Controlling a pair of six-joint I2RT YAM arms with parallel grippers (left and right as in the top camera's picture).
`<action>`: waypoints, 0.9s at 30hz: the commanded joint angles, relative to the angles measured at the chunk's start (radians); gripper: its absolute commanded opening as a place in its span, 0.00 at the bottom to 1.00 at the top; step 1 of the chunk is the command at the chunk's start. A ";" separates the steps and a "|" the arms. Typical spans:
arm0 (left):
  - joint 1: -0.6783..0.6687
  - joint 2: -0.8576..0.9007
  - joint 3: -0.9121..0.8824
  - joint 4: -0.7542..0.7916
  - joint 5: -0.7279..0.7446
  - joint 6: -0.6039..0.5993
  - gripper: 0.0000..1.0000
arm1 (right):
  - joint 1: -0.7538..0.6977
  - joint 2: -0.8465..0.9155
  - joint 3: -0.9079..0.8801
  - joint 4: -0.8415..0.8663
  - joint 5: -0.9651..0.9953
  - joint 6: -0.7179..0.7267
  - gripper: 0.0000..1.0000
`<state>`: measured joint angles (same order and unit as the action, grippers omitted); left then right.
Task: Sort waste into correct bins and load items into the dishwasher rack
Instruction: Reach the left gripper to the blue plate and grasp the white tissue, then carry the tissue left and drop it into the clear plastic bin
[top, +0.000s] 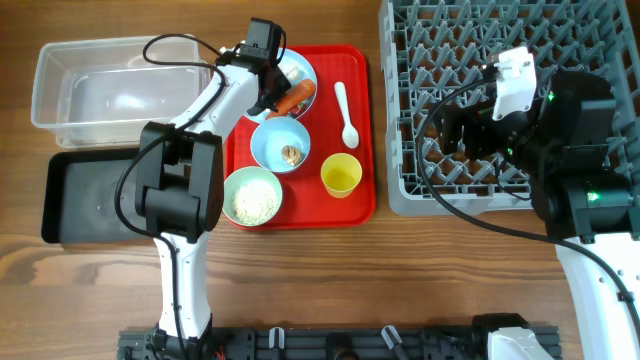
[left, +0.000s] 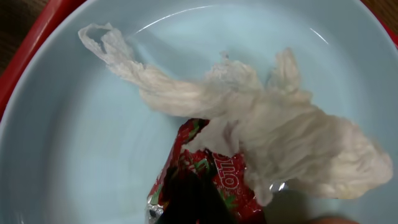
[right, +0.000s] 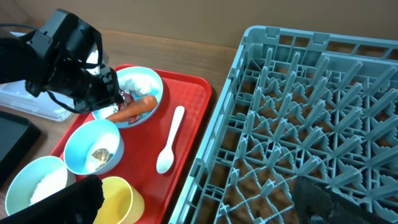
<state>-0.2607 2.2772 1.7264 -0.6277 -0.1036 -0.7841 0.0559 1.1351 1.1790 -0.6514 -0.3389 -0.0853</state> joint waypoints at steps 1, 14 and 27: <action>0.007 -0.080 -0.003 -0.002 0.020 -0.008 0.04 | -0.003 0.005 0.010 0.000 0.009 -0.020 1.00; 0.085 -0.407 -0.003 -0.011 0.020 0.065 0.04 | -0.003 0.005 0.010 0.029 0.009 -0.019 1.00; 0.039 -0.174 -0.005 0.129 0.044 0.197 0.69 | -0.003 0.005 0.010 0.023 0.009 -0.017 1.00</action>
<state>-0.2028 1.9850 1.7237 -0.5171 -0.0803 -0.6285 0.0559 1.1351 1.1790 -0.6281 -0.3389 -0.0853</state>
